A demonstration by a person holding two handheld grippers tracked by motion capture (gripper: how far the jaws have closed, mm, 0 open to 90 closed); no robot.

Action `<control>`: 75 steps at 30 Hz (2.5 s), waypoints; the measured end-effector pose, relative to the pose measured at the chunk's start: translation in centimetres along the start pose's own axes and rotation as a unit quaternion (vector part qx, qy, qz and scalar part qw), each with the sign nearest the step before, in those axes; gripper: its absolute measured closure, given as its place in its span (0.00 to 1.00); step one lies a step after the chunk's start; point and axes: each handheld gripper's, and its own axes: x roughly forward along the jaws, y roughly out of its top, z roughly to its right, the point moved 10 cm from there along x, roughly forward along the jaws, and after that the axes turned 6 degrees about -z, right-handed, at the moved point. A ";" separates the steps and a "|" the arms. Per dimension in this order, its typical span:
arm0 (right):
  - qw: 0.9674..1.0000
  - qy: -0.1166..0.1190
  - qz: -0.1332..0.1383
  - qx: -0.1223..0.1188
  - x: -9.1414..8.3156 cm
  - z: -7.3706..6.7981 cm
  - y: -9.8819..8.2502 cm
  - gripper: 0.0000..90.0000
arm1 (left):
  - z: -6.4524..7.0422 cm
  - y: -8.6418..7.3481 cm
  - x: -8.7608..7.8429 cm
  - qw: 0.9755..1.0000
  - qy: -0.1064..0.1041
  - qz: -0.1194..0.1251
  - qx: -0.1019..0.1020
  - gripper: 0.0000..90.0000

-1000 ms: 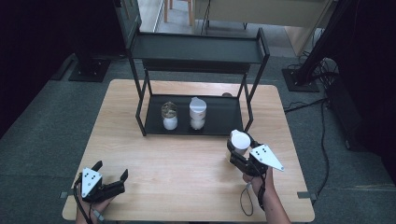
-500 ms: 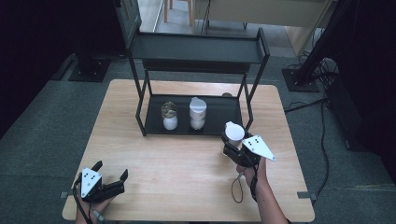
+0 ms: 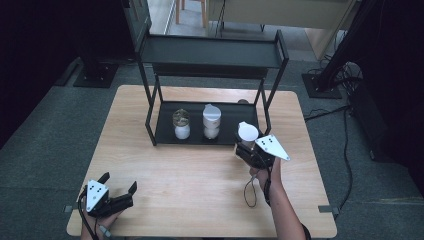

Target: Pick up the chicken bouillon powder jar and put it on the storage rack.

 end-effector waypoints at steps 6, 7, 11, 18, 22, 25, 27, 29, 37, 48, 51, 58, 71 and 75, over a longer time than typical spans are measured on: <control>1.000 -0.004 -0.001 0.005 1.0 0.2 0.1 0.34 | 0.0 0.0 0.0 1.000 -0.001 0.001 -0.002 0.02; 1.000 -0.005 -0.002 0.004 1.1 0.2 0.2 0.34 | 0.0 0.0 0.0 1.000 -0.002 0.002 -0.003 0.02; 1.000 -0.006 -0.005 0.005 1.6 0.3 0.3 0.34 | 0.0 0.0 0.0 1.000 -0.002 0.002 -0.004 0.02; 1.000 -0.015 -0.013 0.003 2.9 0.8 0.5 0.34 | -0.1 0.0 0.0 1.000 -0.002 0.002 -0.006 0.02; 1.000 -0.021 -0.014 0.004 3.4 1.2 0.6 0.34 | -0.1 0.0 0.0 1.000 -0.003 0.002 -0.007 0.02; 1.000 -0.026 -0.013 0.007 3.9 1.5 0.8 0.34 | -0.1 0.0 0.0 1.000 -0.003 0.002 -0.007 0.02; 0.999 -0.029 -0.012 0.007 4.2 1.7 0.8 0.34 | -0.1 0.0 0.0 1.000 -0.003 0.002 -0.007 0.02; 0.999 -0.035 -0.008 0.004 4.5 1.8 0.9 0.34 | -0.1 0.0 0.0 1.000 -0.003 0.002 -0.007 0.02; 0.999 -0.043 -0.005 0.017 5.5 2.4 0.8 0.34 | -0.1 0.0 0.0 1.000 -0.004 0.003 -0.008 0.02; 0.999 -0.050 -0.008 0.019 6.5 2.8 0.1 0.34 | -0.1 0.0 0.0 1.000 -0.003 0.002 -0.007 0.02; 0.998 -0.053 -0.012 0.018 6.9 2.8 0.0 0.34 | -0.1 0.0 -0.1 1.000 -0.003 0.002 -0.007 0.02; 0.998 -0.054 -0.019 0.015 7.7 2.7 -0.7 0.34 | -0.1 0.0 -0.1 1.000 -0.003 0.003 -0.008 0.02; 0.998 -0.053 -0.019 0.018 8.1 2.8 -1.4 0.34 | -0.1 0.0 -0.1 1.000 -0.003 0.003 -0.007 0.02; 0.998 -0.044 -0.021 0.025 7.9 2.8 -1.5 0.25 | -0.1 0.0 -0.1 1.000 -0.002 0.003 -0.007 0.02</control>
